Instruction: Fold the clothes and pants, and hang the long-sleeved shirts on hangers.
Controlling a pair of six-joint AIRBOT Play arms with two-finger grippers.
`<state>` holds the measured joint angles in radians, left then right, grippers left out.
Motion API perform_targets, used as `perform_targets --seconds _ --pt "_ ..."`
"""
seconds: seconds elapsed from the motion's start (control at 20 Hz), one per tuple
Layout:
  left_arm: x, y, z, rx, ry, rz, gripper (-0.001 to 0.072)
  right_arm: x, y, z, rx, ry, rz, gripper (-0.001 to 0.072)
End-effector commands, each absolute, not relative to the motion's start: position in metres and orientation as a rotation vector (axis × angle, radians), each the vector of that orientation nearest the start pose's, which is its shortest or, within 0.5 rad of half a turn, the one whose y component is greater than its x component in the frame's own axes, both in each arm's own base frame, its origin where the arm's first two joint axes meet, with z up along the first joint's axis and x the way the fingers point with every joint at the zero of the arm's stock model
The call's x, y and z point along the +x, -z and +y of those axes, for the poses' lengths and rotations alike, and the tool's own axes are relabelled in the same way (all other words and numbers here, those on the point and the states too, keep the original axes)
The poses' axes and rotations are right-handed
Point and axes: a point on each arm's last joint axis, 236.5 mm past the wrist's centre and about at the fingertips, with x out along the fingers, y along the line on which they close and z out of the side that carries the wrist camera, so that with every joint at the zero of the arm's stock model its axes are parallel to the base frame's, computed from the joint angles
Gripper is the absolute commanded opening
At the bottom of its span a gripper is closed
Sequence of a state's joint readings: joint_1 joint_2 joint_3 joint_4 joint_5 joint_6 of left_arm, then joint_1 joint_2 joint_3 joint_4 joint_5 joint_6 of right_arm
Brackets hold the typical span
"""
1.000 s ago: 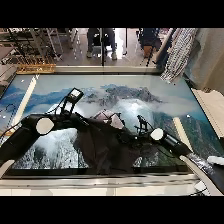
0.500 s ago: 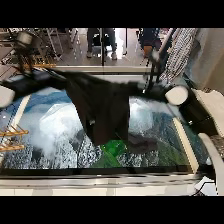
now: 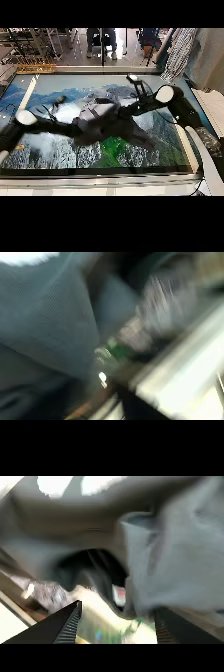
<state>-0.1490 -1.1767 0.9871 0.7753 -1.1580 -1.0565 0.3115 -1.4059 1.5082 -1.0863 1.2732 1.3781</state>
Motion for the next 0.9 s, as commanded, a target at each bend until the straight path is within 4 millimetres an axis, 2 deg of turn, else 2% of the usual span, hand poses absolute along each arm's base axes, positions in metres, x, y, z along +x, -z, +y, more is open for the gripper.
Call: perform_targets --seconds 0.0,0.05,0.15,0.2,0.25,0.3,0.4,0.45,0.55,0.65,0.75,0.8,0.85 --pt "0.309 -0.026 -0.218 -0.242 0.855 1.131 0.0589 0.375 -0.057 0.206 0.090 -0.612 1.281 0.0518" --pt "0.327 -0.043 -0.217 -0.224 0.847 1.069 0.0613 0.376 -0.055 0.197 0.104 -0.594 1.289 0.0518" --pt "0.357 -0.072 -0.220 -0.149 0.850 0.962 0.0613 0.374 -0.053 0.184 0.133 -0.564 1.303 0.0518" --pt "0.364 -0.076 -0.228 -0.112 0.866 0.955 0.0613 0.369 -0.051 0.181 0.147 -0.563 1.319 0.0517" --pt "0.364 -0.070 -0.242 -0.077 0.903 0.978 0.0614 0.361 -0.047 0.180 0.150 -0.565 1.341 0.0517" --pt "0.360 -0.057 -0.257 -0.030 0.944 1.011 0.0630 0.354 -0.042 0.179 0.151 -0.563 1.356 0.0517" --pt "0.341 -0.013 -0.284 0.129 1.006 1.104 0.0633 0.339 -0.033 0.174 0.151 -0.553 1.382 0.0517" --pt "0.334 0.014 -0.287 0.258 1.006 1.145 0.0642 0.331 -0.028 0.168 0.136 -0.540 1.394 0.0518" --pt "0.349 0.050 -0.281 0.415 0.858 1.178 0.0642 0.317 -0.024 0.156 0.130 -0.513 1.406 0.0518" --pt "0.371 0.056 -0.281 0.488 0.774 1.137 0.0642 0.312 -0.025 0.141 0.160 -0.478 1.397 0.0518" --pt "0.382 0.057 -0.290 0.478 0.767 1.110 0.0621 0.313 -0.028 0.126 0.199 -0.444 1.386 0.0518" --pt "0.387 0.060 -0.290 0.466 0.750 1.105 0.0477 0.312 -0.029 0.124 0.224 -0.440 1.388 0.0518" --pt "0.395 0.061 -0.286 0.450 0.721 1.097 0.0240 0.310 -0.027 0.127 0.251 -0.448 1.398 0.0518"
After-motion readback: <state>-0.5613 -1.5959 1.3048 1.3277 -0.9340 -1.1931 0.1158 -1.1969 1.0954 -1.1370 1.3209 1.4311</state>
